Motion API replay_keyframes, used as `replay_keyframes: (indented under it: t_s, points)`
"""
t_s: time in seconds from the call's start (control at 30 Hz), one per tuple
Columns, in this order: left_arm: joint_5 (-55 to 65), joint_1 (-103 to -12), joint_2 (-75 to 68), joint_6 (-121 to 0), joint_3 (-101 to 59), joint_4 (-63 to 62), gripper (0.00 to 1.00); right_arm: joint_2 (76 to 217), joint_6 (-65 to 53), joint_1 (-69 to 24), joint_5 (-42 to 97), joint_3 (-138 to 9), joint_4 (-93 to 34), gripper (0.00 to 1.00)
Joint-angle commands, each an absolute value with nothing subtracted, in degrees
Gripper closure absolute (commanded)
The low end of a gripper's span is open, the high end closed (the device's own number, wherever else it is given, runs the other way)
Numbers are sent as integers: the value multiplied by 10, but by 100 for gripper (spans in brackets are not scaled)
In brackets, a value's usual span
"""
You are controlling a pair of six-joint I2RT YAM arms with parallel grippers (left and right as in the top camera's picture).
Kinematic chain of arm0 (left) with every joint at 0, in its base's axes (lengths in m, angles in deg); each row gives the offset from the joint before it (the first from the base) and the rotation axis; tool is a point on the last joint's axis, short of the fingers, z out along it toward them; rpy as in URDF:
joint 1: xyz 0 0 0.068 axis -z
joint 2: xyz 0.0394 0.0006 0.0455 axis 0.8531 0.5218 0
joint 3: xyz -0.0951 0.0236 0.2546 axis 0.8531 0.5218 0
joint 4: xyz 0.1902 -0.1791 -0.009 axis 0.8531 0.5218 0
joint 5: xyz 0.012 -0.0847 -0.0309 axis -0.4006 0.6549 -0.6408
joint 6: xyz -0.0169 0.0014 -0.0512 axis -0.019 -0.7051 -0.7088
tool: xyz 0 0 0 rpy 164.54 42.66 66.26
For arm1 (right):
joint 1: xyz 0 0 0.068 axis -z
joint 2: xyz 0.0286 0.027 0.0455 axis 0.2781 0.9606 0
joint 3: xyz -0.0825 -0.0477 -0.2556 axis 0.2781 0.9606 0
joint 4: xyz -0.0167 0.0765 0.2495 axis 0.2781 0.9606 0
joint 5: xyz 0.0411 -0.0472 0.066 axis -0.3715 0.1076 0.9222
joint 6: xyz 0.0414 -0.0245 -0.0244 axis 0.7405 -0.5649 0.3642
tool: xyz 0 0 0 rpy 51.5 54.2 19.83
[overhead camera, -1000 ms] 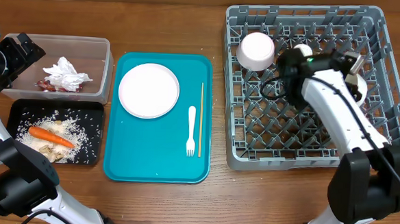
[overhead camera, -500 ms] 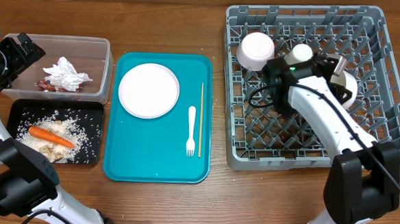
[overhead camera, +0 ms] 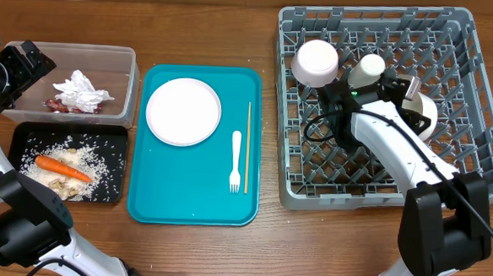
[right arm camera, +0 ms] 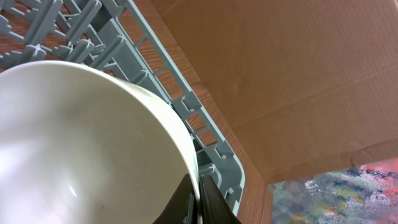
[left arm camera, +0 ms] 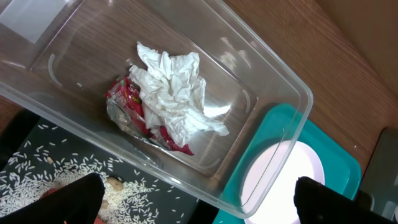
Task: Sort waste into correct bins and load items into the dishwasher rack
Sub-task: 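Lower the white bowl into the rack's right area with the right gripper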
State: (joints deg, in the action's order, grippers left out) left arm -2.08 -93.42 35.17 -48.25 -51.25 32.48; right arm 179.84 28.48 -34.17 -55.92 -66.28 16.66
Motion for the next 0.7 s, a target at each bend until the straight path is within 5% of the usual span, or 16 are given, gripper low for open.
replay_keyframes:
  t_s: [0.0, 0.67]
  points:
    - [-23, -930, 356, -487, -511, 325, 0, 1784, 292, -341, -541, -648, 163, 96]
    - [-23, -930, 356, -487, -511, 325, 0, 1784, 277, -400, -546, -630, 152, 96]
